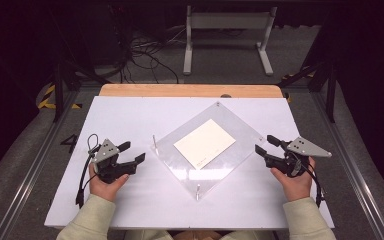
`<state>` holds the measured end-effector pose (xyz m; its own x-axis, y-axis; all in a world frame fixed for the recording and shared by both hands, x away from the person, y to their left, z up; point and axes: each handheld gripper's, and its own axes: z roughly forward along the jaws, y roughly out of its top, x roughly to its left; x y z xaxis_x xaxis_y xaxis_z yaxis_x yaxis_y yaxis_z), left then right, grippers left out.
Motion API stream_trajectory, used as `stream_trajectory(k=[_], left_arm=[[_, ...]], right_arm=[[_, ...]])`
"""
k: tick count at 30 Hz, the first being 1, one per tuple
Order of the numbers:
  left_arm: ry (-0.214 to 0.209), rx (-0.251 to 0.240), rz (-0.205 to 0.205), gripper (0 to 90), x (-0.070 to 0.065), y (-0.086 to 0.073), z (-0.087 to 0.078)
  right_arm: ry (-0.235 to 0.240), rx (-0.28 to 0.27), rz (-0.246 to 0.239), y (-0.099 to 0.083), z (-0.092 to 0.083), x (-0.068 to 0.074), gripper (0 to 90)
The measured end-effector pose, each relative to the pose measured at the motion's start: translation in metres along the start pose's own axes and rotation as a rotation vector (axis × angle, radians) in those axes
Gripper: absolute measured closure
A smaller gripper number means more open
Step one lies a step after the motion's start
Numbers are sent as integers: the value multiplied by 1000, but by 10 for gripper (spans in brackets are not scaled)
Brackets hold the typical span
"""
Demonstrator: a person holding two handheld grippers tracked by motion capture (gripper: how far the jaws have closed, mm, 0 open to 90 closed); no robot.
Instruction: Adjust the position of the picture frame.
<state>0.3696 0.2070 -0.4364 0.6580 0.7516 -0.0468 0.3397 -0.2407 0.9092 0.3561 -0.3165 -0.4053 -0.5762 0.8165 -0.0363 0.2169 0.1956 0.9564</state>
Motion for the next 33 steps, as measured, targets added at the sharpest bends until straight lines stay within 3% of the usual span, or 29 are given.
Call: stream_trajectory(k=[8, 12, 21, 26, 33], left_arm=[[-53, -26, 20, 282, -14, 9, -1], [-101, -49, 37, 278, -27, 17, 2], [-211, -45, 88, 283, -57, 31, 16], [-246, -39, 97, 283, -70, 34, 23], [-287, -40, 100, 281, -79, 37, 29]], right_arm=[[-5, 2, -9, 2, -2, 0, 402], [-5, 11, 1, 1, -3, 0, 389], [-10, 13, 9, 1, -7, -2, 388], [-10, 17, 11, 0, -6, -2, 386], [-7, 20, 14, 0, -6, -2, 383]])
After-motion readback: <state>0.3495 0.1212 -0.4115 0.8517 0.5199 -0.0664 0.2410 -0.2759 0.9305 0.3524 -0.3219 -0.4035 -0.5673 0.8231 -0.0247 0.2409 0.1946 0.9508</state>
